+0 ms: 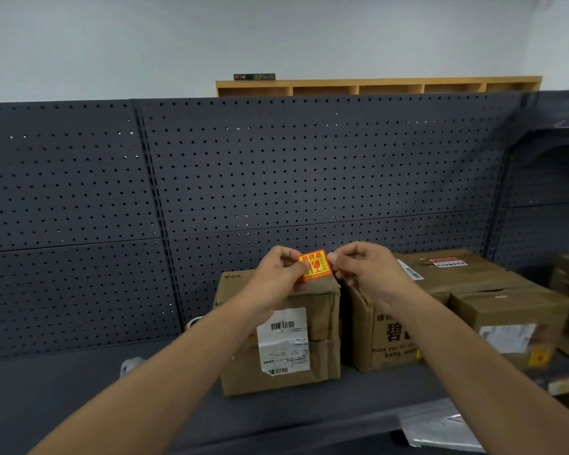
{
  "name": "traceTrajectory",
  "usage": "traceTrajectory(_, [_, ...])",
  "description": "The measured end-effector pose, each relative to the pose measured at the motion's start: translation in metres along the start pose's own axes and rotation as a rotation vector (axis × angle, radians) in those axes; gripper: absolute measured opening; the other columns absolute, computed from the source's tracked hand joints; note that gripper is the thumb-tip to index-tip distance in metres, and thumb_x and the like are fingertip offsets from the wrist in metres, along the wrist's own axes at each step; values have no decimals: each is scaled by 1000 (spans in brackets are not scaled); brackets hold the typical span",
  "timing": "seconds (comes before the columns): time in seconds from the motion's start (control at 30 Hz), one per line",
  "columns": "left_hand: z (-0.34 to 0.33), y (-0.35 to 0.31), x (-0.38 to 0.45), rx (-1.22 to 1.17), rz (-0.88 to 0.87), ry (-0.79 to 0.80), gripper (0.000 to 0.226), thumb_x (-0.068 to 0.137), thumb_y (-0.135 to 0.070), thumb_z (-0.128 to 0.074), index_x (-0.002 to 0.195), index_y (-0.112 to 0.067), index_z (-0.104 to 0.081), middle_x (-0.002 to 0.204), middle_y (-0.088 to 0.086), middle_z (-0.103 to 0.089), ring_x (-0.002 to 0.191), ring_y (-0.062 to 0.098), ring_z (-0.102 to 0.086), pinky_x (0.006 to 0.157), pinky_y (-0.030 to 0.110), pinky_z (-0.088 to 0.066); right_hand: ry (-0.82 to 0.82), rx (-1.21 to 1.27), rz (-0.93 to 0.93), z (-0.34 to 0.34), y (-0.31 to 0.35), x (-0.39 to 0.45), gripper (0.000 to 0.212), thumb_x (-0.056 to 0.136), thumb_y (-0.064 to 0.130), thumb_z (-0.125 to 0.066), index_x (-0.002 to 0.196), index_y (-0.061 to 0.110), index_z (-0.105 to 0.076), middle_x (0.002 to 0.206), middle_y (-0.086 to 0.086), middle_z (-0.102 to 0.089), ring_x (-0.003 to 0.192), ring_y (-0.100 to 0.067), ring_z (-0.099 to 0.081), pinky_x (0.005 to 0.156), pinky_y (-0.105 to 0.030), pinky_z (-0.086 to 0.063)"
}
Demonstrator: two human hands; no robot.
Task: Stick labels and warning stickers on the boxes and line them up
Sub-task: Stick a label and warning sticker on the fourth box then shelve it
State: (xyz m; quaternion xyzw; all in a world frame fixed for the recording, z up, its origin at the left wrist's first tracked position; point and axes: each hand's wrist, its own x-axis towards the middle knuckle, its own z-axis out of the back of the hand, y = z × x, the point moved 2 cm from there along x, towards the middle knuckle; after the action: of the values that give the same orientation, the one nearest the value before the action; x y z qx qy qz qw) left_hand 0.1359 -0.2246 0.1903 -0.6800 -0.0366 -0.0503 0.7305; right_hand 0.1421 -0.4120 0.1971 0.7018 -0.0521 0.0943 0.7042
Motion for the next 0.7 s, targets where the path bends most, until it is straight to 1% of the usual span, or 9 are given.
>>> traceTrajectory(0.13, [1,-2,5,1,-32,20,14,100,-13,-67,112,-12,-58,111,11,-67,95,19,-66,84,31,-62,5,-69,-33,0,-6,4,20,91,24,-77,99,6,-74,89,-14,-74,71,-15,-64,59,-26,-49])
traceTrajectory(0.2, [0,-2,8,18,-39,30,14,100,-13,-67,111,-12,-59,114,13,-66,98,20,-67,83,30,-63,16,-89,-39,-1,-6,7,14,91,20,-78,94,7,-75,86,-12,-73,70,-14,-65,59,-26,-49])
traceTrajectory(0.27, [-1,-2,11,51,-48,24,13,99,-14,-67,110,-12,-60,112,13,-67,96,20,-68,81,30,-63,13,-75,-31,0,-6,11,11,90,14,-78,91,4,-75,86,-15,-73,68,-15,-65,57,-26,-48])
traceTrajectory(0.33, [0,-1,15,107,-69,7,14,99,-18,-69,109,-11,-63,107,11,-70,90,18,-70,75,27,-62,-1,-88,-14,2,-5,14,10,90,12,-77,91,2,-75,87,-17,-75,68,-16,-66,56,-26,-49])
traceTrajectory(0.43, [3,-3,23,316,-157,-41,18,96,-28,-73,101,-13,-67,91,6,-74,74,13,-72,66,26,-61,5,-157,4,3,-8,17,10,90,12,-78,91,3,-76,80,-13,-74,64,-13,-67,56,-24,-51])
traceTrajectory(0.5, [3,-2,29,421,-179,-56,17,94,-29,-76,98,-14,-67,82,3,-75,63,7,-69,60,24,-58,1,-171,5,4,-12,20,9,90,11,-78,90,2,-75,76,-12,-72,62,-13,-66,56,-23,-52])
traceTrajectory(0.57, [2,0,34,486,-168,-66,16,92,-26,-78,97,-13,-69,78,3,-75,54,1,-66,54,17,-53,-9,-184,2,4,-16,23,7,90,9,-78,90,3,-76,75,-13,-72,62,-14,-66,56,-23,-53])
traceTrajectory(0.63, [0,3,39,540,-155,-83,16,91,-24,-80,96,-13,-69,79,2,-75,52,-1,-66,50,13,-50,-16,-212,-3,5,-21,26,4,89,8,-78,88,5,-76,73,-12,-72,59,-12,-66,55,-22,-53])
traceTrajectory(0.7, [-2,7,41,591,-148,-102,16,90,-24,-80,95,-14,-70,80,2,-75,55,1,-67,49,13,-49,-17,-235,-10,4,-28,28,3,89,8,-78,87,6,-76,70,-11,-71,57,-13,-64,54,-22,-53])
